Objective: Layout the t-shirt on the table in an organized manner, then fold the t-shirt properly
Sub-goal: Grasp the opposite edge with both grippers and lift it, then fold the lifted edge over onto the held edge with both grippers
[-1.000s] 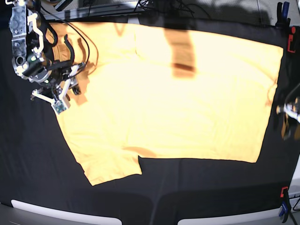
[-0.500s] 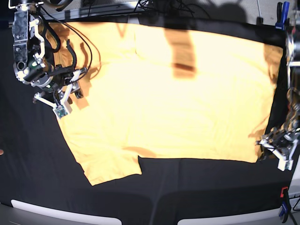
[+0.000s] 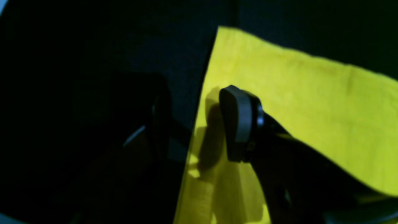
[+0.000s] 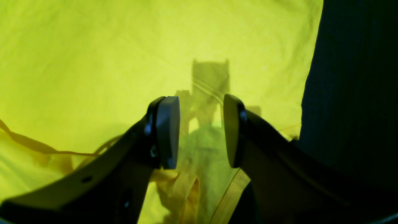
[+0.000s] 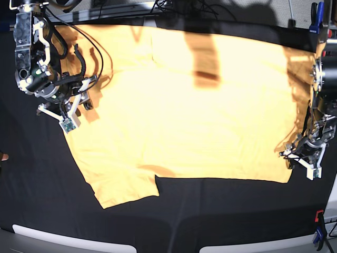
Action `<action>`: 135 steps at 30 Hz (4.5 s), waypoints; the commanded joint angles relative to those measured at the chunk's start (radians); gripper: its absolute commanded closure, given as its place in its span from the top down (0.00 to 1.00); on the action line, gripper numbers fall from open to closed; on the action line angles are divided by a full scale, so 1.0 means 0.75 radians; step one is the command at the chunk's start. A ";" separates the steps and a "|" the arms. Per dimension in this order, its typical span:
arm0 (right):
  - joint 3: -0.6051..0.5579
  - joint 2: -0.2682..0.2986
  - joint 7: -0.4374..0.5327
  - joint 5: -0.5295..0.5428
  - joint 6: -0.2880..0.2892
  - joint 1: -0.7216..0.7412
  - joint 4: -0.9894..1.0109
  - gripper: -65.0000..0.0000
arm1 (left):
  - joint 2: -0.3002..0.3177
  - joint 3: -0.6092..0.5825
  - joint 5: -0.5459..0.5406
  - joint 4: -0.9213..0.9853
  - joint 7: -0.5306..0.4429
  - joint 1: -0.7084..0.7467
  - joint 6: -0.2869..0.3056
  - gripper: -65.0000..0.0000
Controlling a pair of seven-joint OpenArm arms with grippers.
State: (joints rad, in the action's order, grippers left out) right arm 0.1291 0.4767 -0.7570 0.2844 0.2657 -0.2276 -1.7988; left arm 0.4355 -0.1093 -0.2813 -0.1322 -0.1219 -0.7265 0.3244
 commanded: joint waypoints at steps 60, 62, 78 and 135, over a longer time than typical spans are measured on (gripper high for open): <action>-0.287 -0.072 -0.020 -0.132 0.218 1.467 1.925 0.40 | -0.063 0.005 -0.009 -0.017 0.093 -0.047 0.006 0.00; -0.287 -0.082 -0.019 -0.163 0.218 1.466 1.925 0.39 | -0.063 0.005 -0.009 -0.017 0.093 -0.047 0.006 0.00; -0.287 -0.068 0.124 -0.271 0.314 1.380 1.842 0.00 | -0.045 0.005 -0.010 -0.041 0.030 -0.039 0.012 0.00; 0.465 -0.137 -0.024 -0.025 0.266 -0.408 -0.274 0.00 | 0.093 0.696 -0.172 -1.653 0.392 1.398 0.092 0.00</action>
State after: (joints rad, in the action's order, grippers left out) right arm 0.4671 0.3603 -0.7834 0.2775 0.4713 -0.5350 -1.9869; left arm 0.4797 0.3996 -0.4126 -1.3533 0.1986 0.3241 0.4046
